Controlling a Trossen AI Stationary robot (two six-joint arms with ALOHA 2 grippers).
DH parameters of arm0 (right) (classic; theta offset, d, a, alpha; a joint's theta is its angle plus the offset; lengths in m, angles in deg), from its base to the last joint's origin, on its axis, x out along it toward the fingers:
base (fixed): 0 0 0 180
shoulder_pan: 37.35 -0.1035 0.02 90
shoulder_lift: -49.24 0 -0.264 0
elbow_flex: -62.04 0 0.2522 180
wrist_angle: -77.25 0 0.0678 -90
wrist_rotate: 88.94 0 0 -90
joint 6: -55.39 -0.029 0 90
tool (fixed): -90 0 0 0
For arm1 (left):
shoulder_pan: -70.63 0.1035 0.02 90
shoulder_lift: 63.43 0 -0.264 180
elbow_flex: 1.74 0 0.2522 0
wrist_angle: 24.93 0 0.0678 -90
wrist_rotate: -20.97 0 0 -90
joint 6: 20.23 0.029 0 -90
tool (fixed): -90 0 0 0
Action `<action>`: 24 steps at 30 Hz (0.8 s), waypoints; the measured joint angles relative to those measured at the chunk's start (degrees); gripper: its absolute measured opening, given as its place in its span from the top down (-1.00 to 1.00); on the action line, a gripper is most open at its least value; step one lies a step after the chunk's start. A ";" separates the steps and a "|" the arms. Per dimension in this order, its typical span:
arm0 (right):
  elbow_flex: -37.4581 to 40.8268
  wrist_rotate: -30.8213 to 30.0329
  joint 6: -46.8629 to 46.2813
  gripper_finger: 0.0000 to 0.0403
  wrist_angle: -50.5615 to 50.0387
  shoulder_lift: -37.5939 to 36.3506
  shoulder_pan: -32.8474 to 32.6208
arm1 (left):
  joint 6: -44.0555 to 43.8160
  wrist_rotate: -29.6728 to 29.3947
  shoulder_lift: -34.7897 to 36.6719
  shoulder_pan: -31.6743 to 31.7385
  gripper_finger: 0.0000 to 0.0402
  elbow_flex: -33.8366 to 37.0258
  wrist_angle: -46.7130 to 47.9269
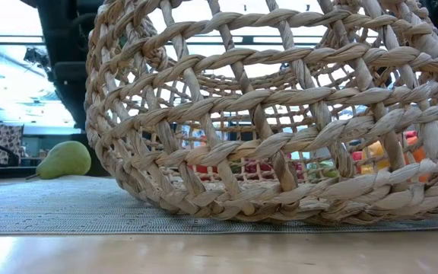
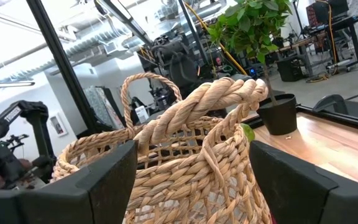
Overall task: Build produce basket
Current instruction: Put the green pear into the basket
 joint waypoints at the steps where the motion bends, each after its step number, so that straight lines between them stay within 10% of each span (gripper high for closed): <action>1: 0.02 0.00 0.00 -0.55 0.00 0.00 0.02 | 0.50 -1.14 0.33 0.03 -0.56 -0.16 -0.03; 12: 0.02 0.00 0.00 -0.55 -0.02 -0.02 0.00 | -11.66 -9.98 2.28 5.09 -0.41 1.89 -2.30; 24: 0.02 0.00 0.00 -0.55 0.39 -0.02 0.00 | -13.88 -3.38 1.74 12.19 -0.57 7.92 -4.32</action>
